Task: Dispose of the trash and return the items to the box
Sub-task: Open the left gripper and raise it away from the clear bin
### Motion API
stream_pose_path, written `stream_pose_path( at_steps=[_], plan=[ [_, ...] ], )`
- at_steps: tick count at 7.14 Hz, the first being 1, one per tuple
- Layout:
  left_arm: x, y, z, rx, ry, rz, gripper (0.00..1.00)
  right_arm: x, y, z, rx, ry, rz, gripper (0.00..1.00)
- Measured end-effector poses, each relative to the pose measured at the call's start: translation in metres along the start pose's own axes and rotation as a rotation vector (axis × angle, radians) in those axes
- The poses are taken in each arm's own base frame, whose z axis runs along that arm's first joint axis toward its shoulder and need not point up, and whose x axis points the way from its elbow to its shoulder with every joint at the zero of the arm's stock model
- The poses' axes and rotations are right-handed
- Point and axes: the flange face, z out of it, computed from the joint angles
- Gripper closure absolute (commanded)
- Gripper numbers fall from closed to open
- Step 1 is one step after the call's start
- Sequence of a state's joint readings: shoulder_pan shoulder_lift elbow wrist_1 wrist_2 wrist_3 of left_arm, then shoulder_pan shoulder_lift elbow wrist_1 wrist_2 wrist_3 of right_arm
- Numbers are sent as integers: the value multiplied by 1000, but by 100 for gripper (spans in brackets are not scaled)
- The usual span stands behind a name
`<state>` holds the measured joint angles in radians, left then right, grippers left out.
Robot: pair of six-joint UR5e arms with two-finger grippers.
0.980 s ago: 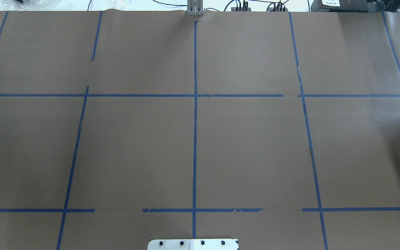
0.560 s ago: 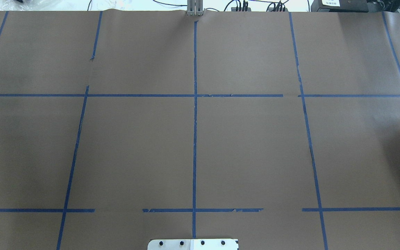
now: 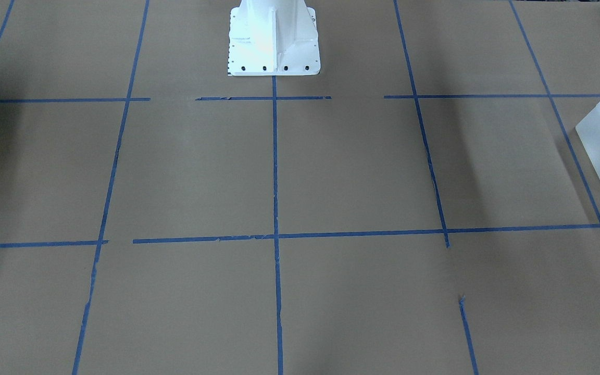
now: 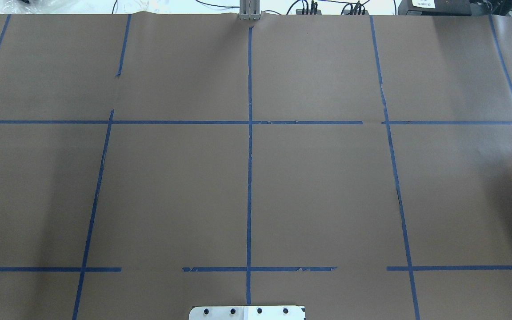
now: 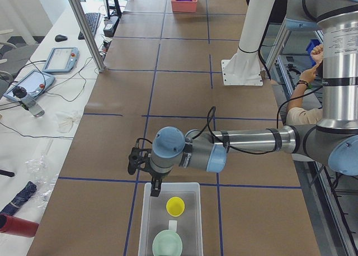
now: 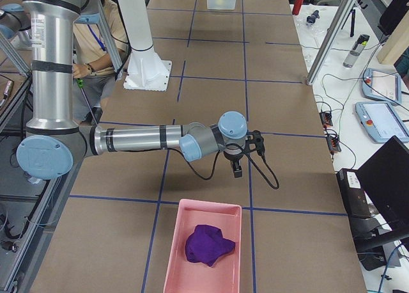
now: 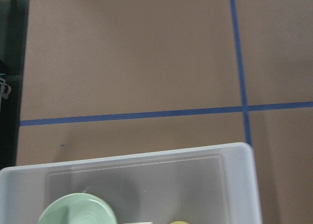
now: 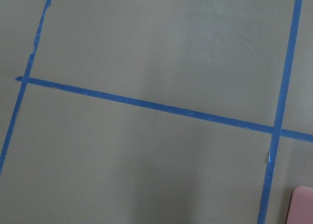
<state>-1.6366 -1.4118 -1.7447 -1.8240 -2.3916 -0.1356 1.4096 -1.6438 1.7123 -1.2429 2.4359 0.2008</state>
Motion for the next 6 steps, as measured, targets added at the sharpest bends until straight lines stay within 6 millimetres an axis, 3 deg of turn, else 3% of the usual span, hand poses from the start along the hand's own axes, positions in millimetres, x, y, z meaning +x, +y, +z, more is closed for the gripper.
stream_pose_path(
  at_steps=[3, 6],
  plan=[
    [80, 16, 10, -41, 42, -30, 0, -9, 2, -10, 3, -1, 1, 0],
    [95, 57, 19, -43, 112, -12, 0, -22, 2, -22, -38, 16, 51, 0]
  ],
)
